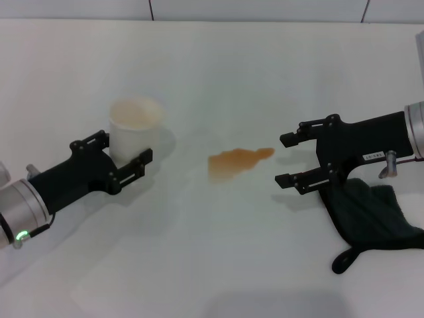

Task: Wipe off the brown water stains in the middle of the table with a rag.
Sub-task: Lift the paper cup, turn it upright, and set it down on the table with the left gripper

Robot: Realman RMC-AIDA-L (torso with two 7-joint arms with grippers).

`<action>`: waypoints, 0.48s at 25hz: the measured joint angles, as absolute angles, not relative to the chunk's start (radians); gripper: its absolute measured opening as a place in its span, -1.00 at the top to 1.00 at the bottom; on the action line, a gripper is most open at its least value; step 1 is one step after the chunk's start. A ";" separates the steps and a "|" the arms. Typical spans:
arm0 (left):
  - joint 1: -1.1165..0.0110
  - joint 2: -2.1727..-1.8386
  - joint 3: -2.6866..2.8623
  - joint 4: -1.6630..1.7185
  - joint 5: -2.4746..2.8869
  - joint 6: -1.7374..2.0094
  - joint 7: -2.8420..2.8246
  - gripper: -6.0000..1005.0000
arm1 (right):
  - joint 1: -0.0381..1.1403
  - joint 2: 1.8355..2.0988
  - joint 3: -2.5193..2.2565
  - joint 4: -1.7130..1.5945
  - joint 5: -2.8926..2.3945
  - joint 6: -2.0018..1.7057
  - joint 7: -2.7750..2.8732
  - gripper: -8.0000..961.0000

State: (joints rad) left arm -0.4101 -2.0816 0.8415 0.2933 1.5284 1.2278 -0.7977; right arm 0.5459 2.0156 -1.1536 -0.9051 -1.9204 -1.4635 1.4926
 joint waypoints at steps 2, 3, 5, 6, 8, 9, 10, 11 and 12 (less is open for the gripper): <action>-0.411 -2.081 0.841 0.285 1.528 1.211 -0.782 -0.30 | 0.545 2.016 -1.154 -0.905 -1.920 -1.463 1.493 -0.64; -0.412 -2.082 0.842 0.280 1.528 1.198 -0.772 -0.30 | 0.545 2.016 -1.154 -0.905 -1.920 -1.464 1.493 -0.64; -0.414 -2.083 0.844 0.265 1.528 1.178 -0.755 -0.31 | 0.543 2.016 -1.154 -0.904 -1.920 -1.466 1.493 -0.64; -0.417 -2.083 0.845 0.255 1.528 1.170 -0.746 -0.31 | 0.542 2.016 -1.154 -0.904 -1.919 -1.467 1.493 -0.64; -0.421 -2.083 0.844 0.244 1.528 1.156 -0.734 -0.32 | 0.538 2.017 -1.154 -0.904 -1.913 -1.470 1.493 -0.64; -0.422 -2.082 0.844 0.243 1.528 1.147 -0.730 -0.32 | 0.536 2.017 -1.154 -0.904 -1.910 -1.471 1.493 -0.64; -0.422 -2.082 0.845 0.243 1.528 1.138 -0.728 -0.33 | 0.536 2.017 -1.154 -0.904 -1.907 -1.471 1.493 -0.64; -0.422 -2.083 0.846 0.243 1.527 1.134 -0.726 -0.33 | 0.535 2.017 -1.154 -0.904 -1.906 -1.471 1.493 -0.64; -0.422 -2.083 0.846 0.243 1.527 1.134 -0.726 -0.33 | 0.535 2.017 -1.154 -0.904 -1.905 -1.471 1.493 -0.64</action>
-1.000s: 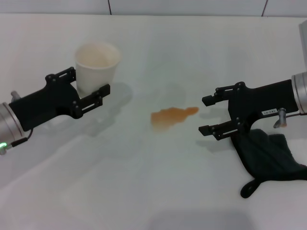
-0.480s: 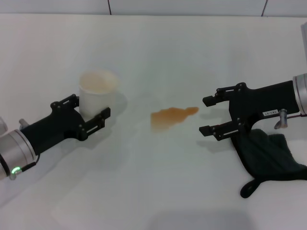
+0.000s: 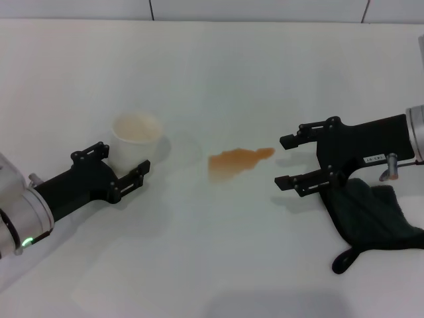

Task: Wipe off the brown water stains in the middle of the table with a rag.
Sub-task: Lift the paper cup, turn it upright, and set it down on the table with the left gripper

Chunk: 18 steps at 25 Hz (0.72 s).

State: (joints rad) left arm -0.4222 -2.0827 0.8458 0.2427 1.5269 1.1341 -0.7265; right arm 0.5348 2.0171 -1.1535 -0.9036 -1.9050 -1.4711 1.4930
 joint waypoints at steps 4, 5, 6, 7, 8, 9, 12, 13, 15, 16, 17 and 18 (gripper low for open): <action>-0.422 -2.084 0.847 0.238 1.524 1.130 -0.705 -0.35 | 0.534 2.017 -1.154 -0.903 -1.903 -1.471 1.493 -0.64; -0.422 -2.085 0.847 0.232 1.524 1.130 -0.703 -0.35 | 0.534 2.017 -1.154 -0.903 -1.901 -1.471 1.493 -0.64; -0.422 -2.085 0.847 0.229 1.524 1.130 -0.702 -0.35 | 0.534 2.017 -1.154 -0.903 -1.898 -1.471 1.493 -0.64; -0.421 -2.085 0.847 0.225 1.526 1.130 -0.701 -0.36 | 0.534 2.017 -1.154 -0.903 -1.896 -1.471 1.493 -0.64; -0.419 -2.085 0.847 0.223 1.526 1.131 -0.701 -0.36 | 0.534 2.017 -1.154 -0.903 -1.895 -1.471 1.494 -0.64; -0.417 -2.085 0.847 0.222 1.528 1.131 -0.701 -0.36 | 0.534 2.017 -1.154 -0.902 -1.894 -1.471 1.494 -0.64; -0.410 -2.085 0.849 0.219 1.533 1.128 -0.701 -0.37 | 0.534 2.017 -1.154 -0.902 -1.894 -1.471 1.494 -0.64; -0.408 -2.085 0.849 0.219 1.533 1.129 -0.701 -0.38 | 0.534 2.017 -1.154 -0.901 -1.894 -1.471 1.494 -0.64; -0.406 -2.085 0.849 0.219 1.531 1.133 -0.702 -0.39 | 0.534 2.017 -1.155 -0.895 -1.894 -1.471 1.494 -0.64; -0.406 -2.085 0.849 0.220 1.530 1.136 -0.703 -0.39 | 0.534 2.017 -1.155 -0.894 -1.894 -1.471 1.494 -0.64; -0.406 -2.085 0.849 0.221 1.530 1.138 -0.706 -0.46 | 0.534 2.016 -1.155 -0.891 -1.894 -1.471 1.494 -0.64; -0.406 -2.085 0.849 0.222 1.530 1.139 -0.707 -0.54 | 0.534 2.016 -1.155 -0.889 -1.894 -1.471 1.494 -0.64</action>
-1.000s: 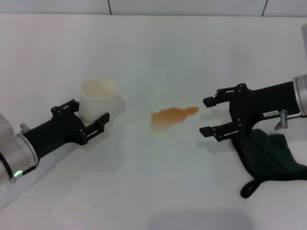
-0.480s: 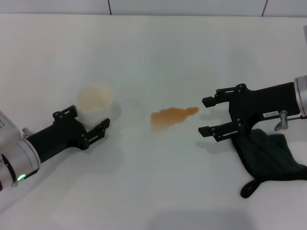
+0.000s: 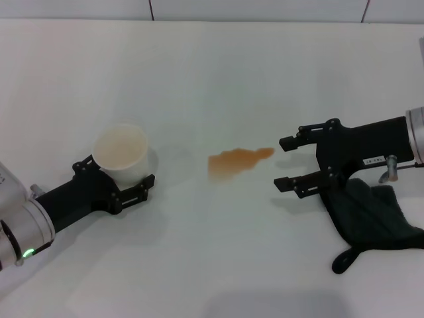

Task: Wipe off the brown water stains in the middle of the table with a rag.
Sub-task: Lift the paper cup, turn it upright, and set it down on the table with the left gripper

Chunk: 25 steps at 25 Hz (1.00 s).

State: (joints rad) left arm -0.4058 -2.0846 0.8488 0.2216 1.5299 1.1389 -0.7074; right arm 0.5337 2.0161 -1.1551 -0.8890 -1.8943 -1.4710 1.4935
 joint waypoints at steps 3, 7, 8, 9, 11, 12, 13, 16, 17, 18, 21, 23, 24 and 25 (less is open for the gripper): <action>-0.409 -2.085 0.848 0.221 1.529 1.141 -0.710 -0.76 | 0.534 2.015 -1.155 -0.884 -1.894 -1.472 1.489 -0.64; -0.406 -2.085 0.847 0.220 1.529 1.142 -0.710 -0.76 | 0.534 2.013 -1.155 -0.884 -1.895 -1.473 1.488 -0.64; -0.402 -2.085 0.845 0.219 1.528 1.145 -0.710 -0.76 | 0.534 2.013 -1.155 -0.884 -1.895 -1.473 1.488 -0.64; -0.401 -2.085 0.845 0.219 1.528 1.147 -0.711 -0.76 | 0.534 2.013 -1.155 -0.884 -1.895 -1.473 1.488 -0.64; -0.390 -2.085 0.843 0.222 1.524 1.157 -0.711 -0.76 | 0.534 2.013 -1.155 -0.884 -1.897 -1.474 1.486 -0.64; -0.383 -2.085 0.843 0.224 1.521 1.164 -0.712 -0.76 | 0.534 2.013 -1.155 -0.884 -1.897 -1.474 1.486 -0.64; -0.377 -2.085 0.843 0.226 1.517 1.168 -0.712 -0.76 | 0.534 2.013 -1.155 -0.884 -1.898 -1.474 1.485 -0.64; -0.359 -2.085 0.843 0.227 1.508 1.183 -0.711 -0.76 | 0.534 2.013 -1.155 -0.884 -1.900 -1.475 1.484 -0.64; -0.353 -2.085 0.843 0.227 1.506 1.189 -0.709 -0.76 | 0.534 2.012 -1.155 -0.884 -1.900 -1.476 1.484 -0.64; -0.346 -2.085 0.843 0.227 1.504 1.195 -0.707 -0.76 | 0.534 2.013 -1.155 -0.884 -1.900 -1.476 1.484 -0.64; -0.327 -2.084 0.842 0.232 1.498 1.217 -0.703 -0.76 | 0.534 2.013 -1.155 -0.885 -1.899 -1.476 1.484 -0.64; -0.306 -2.083 0.842 0.242 1.486 1.251 -0.700 -0.76 | 0.534 2.013 -1.155 -0.888 -1.897 -1.477 1.484 -0.64; -0.288 -2.081 0.842 0.251 1.479 1.272 -0.696 -0.76 | 0.534 2.014 -1.155 -0.889 -1.896 -1.477 1.484 -0.64; -0.275 -2.081 0.842 0.263 1.474 1.289 -0.695 -0.76 | 0.534 2.015 -1.155 -0.890 -1.896 -1.478 1.484 -0.64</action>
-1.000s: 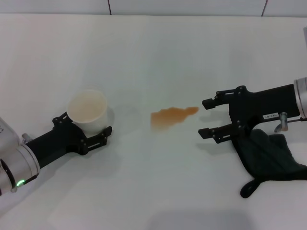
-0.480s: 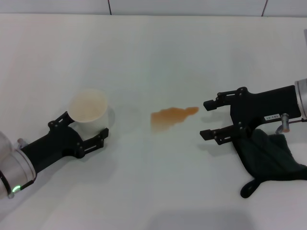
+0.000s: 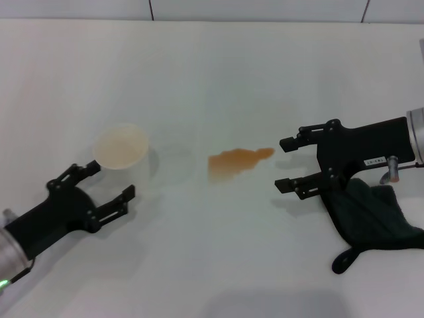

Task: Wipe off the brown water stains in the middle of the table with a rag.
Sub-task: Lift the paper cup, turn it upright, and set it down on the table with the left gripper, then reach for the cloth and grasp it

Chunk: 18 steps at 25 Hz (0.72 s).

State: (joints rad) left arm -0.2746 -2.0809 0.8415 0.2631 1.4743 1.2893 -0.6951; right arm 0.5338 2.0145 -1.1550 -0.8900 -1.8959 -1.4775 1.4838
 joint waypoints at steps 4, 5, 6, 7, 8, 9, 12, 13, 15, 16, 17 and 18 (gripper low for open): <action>-0.202 -2.079 0.841 0.324 1.464 1.377 -0.722 -0.76 | 0.532 2.015 -1.155 -0.907 -1.896 -1.477 1.504 -0.64; -0.186 -2.078 0.842 0.344 1.466 1.402 -0.736 -0.76 | 0.530 2.015 -1.157 -0.920 -1.898 -1.478 1.519 -0.64; -0.170 -2.076 0.843 0.365 1.473 1.426 -0.755 -0.76 | 0.527 2.013 -1.159 -0.934 -1.901 -1.477 1.537 -0.64; -0.148 -2.075 0.844 0.397 1.486 1.452 -0.781 -0.76 | 0.520 2.011 -1.168 -0.962 -1.908 -1.478 1.569 -0.64; -0.120 -2.073 0.845 0.445 1.509 1.484 -0.820 -0.76 | 0.513 2.009 -1.176 -0.987 -1.916 -1.478 1.595 -0.64; -0.098 -2.071 0.845 0.486 1.530 1.513 -0.859 -0.76 | 0.507 2.008 -1.184 -1.021 -1.931 -1.481 1.628 -0.64; -0.049 -2.062 0.843 0.613 1.599 1.604 -0.972 -0.75 | 0.497 2.010 -1.196 -1.130 -2.018 -1.508 1.742 -0.63; -0.043 -2.058 0.842 0.644 1.618 1.626 -0.998 -0.75 | 0.497 2.010 -1.200 -1.161 -2.048 -1.518 1.781 -0.63; -0.040 -2.051 0.842 0.706 1.680 1.678 -1.063 -0.75 | 0.504 2.010 -1.220 -1.238 -2.140 -1.549 1.894 -0.63; -0.045 -2.046 0.842 0.736 1.714 1.703 -1.098 -0.75 | 0.508 2.010 -1.226 -1.256 -2.167 -1.558 1.927 -0.63; -0.050 -2.044 0.842 0.757 1.739 1.718 -1.118 -0.75 | 0.519 2.010 -1.242 -1.289 -2.223 -1.570 1.987 -0.63; -0.057 -2.042 0.842 0.778 1.761 1.732 -1.137 -0.75 | 0.529 2.010 -1.256 -1.311 -2.267 -1.581 2.035 -0.63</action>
